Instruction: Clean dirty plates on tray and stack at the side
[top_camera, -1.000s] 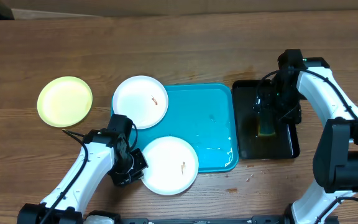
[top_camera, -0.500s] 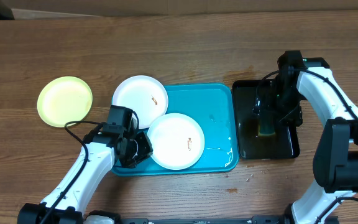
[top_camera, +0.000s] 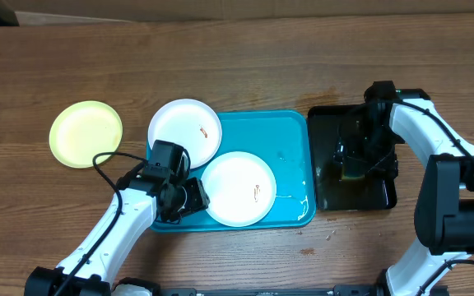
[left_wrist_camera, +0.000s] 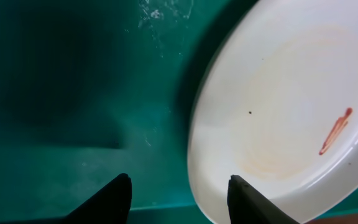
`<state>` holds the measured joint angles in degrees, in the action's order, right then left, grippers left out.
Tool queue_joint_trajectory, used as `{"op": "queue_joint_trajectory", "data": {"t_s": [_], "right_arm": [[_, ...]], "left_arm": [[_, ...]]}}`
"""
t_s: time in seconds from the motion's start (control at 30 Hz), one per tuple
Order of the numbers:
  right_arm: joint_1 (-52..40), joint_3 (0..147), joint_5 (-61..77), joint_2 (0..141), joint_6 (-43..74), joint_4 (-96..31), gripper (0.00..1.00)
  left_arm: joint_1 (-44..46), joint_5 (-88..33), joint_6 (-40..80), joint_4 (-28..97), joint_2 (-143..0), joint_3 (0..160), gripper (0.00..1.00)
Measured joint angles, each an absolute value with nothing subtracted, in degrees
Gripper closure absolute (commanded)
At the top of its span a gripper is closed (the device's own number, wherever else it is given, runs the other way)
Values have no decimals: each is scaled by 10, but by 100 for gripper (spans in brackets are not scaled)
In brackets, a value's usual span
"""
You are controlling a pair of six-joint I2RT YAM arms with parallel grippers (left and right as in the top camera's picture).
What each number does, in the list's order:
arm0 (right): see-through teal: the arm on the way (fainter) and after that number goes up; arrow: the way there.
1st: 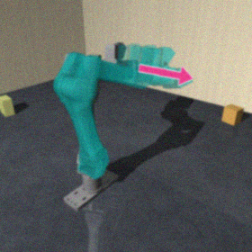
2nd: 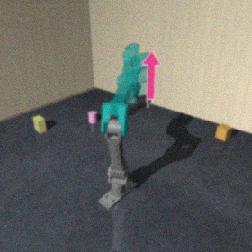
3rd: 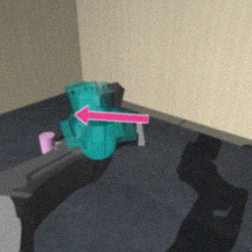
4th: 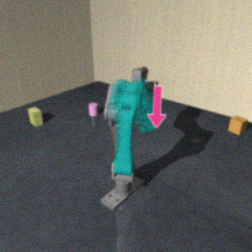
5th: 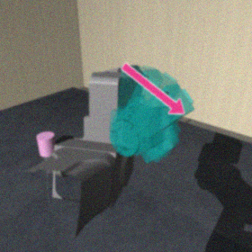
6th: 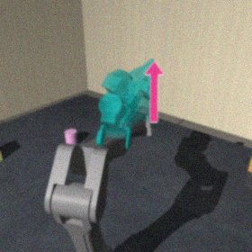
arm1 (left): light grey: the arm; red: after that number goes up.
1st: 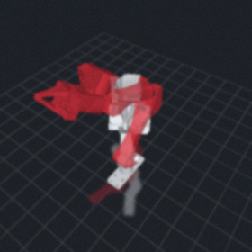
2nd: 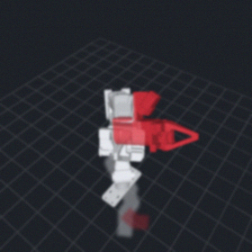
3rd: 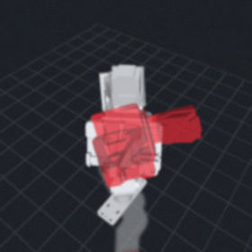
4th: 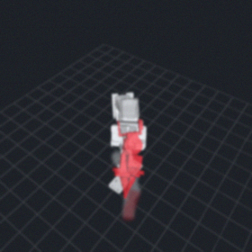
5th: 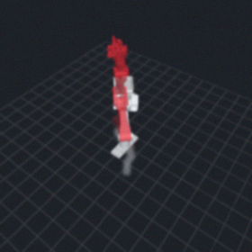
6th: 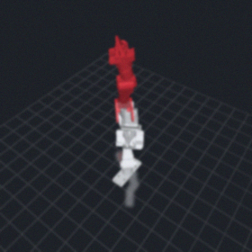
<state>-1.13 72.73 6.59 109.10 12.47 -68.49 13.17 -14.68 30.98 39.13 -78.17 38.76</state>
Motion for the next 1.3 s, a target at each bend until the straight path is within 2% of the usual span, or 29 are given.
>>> {"op": "queue_joint_trajectory", "data": {"t_s": [0.2,0.23,0.3,0.33,0.4,0.43,0.5,0.53,0.57,0.63,0.7,0.83,0.9,0.97,1.0,1.03,1.07,1.1,1.13,1.17,1.23,1.27,1.3], "right_arm": [[-12,709,66,1091,140,-662,7],[-12,701,66,1091,141,-646,12],[-12,679,65,1091,141,-609,73],[-12,672,61,1091,143,-604,96],[-12,663,60,1085,146,-600,96],[-12,661,61,1084,146,-601,90],[-12,664,63,1084,151,-615,38],[-12,669,65,1084,150,-634,24],[-11,677,67,1084,149,-657,15],[-11,699,70,1084,149,-686,7],[-11,726,70,1084,148,-685,0],[-11,747,61,1084,147,-623,0],[-11,744,57,1084,148,-596,1],[-11,736,55,1084,147,-576,7],[-11,729,55,1084,146,-569,12],[-11,721,55,1084,144,-564,23],[-12,710,55,1084,143,-560,53],[-12,701,56,1084,142,-553,71],[-12,693,57,1084,146,-545,75],[-12,688,57,1084,146,-539,67],[-12,684,57,1084,152,-535,12],[-11,684,57,1084,149,-535,0],[-12,684,56,1084,148,-537,0]], "left_arm": [[132,-104,299,366,-782,389,49],[132,-100,298,365,-782,389,50],[132,-96,298,364,-782,390,50],[132,-96,298,364,-782,390,50],[132,-95,298,364,-782,390,50],[135,-93,297,363,-782,390,50],[142,-90,296,361,-782,390,49],[147,-87,296,359,-782,390,49],[153,-83,295,356,-782,390,48],[164,-80,295,351,-782,390,48],[176,-78,295,344,-782,390,48],[197,-65,295,342,-782,390,47],[207,-53,295,342,-782,390,47],[212,-40,294,342,-786,390,46],[214,-36,294,342,-790,390,46],[214,-33,294,342,-795,390,47],[214,-30,294,342,-800,390,48],[214,-27,294,342,-806,390,49],[214,-25,294,339,-813,390,50],[214,-23,294,335,-819,390,51],[214,-22,295,321,-835,390,64],[214,-21,294,313,-844,390,68],[214,-18,291,307,-851,391,70]]}}
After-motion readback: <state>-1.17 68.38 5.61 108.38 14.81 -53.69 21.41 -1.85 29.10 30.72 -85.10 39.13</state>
